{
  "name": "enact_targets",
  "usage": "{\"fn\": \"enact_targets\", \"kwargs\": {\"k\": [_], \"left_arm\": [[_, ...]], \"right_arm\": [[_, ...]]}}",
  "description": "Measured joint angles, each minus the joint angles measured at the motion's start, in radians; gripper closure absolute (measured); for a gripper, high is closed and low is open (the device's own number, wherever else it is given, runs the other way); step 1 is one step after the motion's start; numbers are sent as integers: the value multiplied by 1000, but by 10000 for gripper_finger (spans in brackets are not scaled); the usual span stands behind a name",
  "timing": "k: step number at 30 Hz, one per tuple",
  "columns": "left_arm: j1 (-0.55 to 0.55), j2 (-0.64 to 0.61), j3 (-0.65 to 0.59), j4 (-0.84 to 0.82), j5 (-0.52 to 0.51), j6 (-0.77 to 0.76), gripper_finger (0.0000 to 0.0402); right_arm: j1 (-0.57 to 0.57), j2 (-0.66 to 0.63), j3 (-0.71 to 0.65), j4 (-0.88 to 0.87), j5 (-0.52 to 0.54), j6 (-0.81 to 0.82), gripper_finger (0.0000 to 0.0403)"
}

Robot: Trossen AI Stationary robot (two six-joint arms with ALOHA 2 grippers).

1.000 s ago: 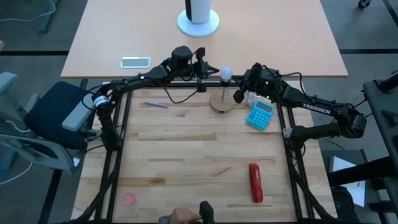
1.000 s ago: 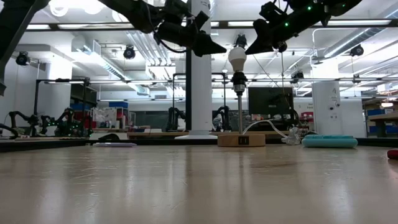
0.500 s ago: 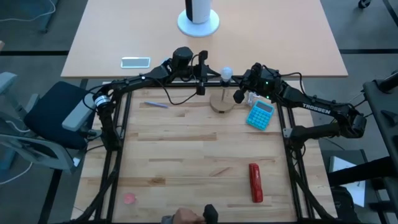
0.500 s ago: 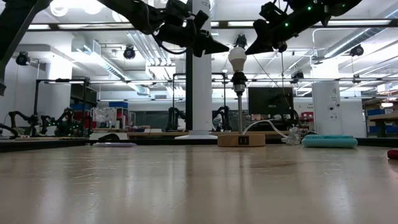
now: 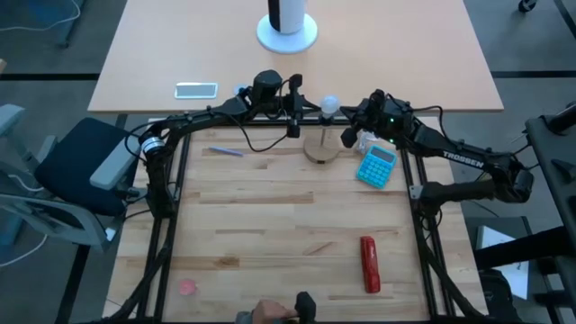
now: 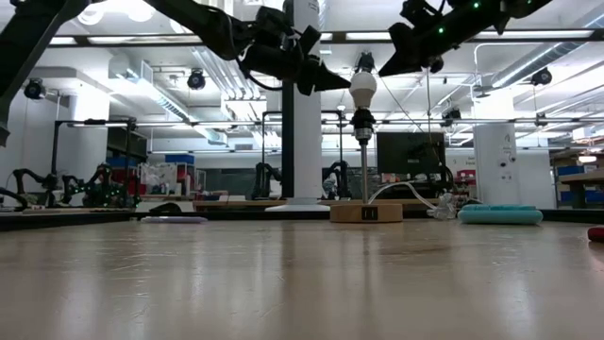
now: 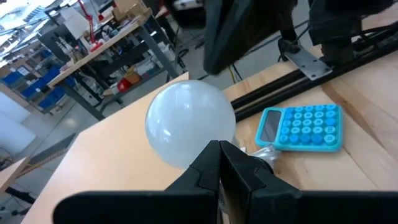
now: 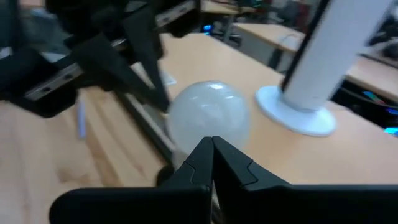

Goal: Screw lightbulb
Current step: Insert the lightbulb into the lamp

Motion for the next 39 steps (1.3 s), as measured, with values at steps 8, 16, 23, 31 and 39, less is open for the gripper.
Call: {"fn": "enact_targets", "kwargs": {"k": [8, 16, 23, 31, 39], "left_arm": [[0, 0, 0, -2, -1, 0, 402], [0, 0, 0, -3, -1, -7, 401], [1, 0, 0, -1, -2, -18, 401], [1, 0, 0, -5, -62, -18, 402], [3, 0, 0, -10, -65, -18, 402]], "right_arm": [[-27, -1, 0, -11, 75, -20, 403], [-51, 58, -1, 66, -15, -44, 403], [-50, 58, 0, 69, -22, -45, 403], [-45, 58, 0, 64, -46, -29, 403], [-44, 58, 0, 63, -72, -20, 403]]}}
